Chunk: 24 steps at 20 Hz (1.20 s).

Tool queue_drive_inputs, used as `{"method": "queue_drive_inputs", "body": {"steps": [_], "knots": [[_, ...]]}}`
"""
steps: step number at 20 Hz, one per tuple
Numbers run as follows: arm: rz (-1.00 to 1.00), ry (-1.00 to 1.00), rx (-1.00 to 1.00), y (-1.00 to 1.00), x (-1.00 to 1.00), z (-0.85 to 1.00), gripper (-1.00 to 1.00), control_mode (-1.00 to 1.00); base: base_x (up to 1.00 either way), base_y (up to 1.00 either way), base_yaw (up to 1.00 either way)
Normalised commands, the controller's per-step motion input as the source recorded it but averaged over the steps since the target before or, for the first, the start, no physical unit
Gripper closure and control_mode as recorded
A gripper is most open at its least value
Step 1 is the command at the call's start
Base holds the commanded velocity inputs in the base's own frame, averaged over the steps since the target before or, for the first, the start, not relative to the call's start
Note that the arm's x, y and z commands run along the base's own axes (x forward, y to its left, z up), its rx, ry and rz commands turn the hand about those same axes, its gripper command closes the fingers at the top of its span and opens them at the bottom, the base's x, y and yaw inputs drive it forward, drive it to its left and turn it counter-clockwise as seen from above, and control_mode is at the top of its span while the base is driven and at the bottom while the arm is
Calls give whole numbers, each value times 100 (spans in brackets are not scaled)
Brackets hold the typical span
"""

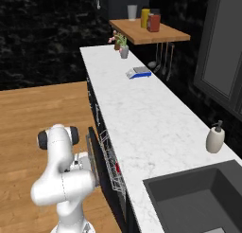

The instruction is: Pick up the cup and bowl from the counter, place them in the dishwasher, and close the dishwasher door.

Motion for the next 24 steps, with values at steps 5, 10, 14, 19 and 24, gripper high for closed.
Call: {"method": "queue_drive_inputs", "body": {"steps": [5, 10, 14, 19, 24], "knots": [[0, 23, 13, -100, 100, 0, -100, -100, 0, 0, 0], [0, 15, 6, -100, 89, -1, -100, -100, 0, 0, 0], [0, 6, 0, -89, 71, -18, -100, -100, 0, 0, 0], [0, 1, 0, -68, 57, -22, -100, -100, 0, 0, 0], [0, 0, 0, -35, 20, -10, -100, -100, 0, 0, 0]]}}
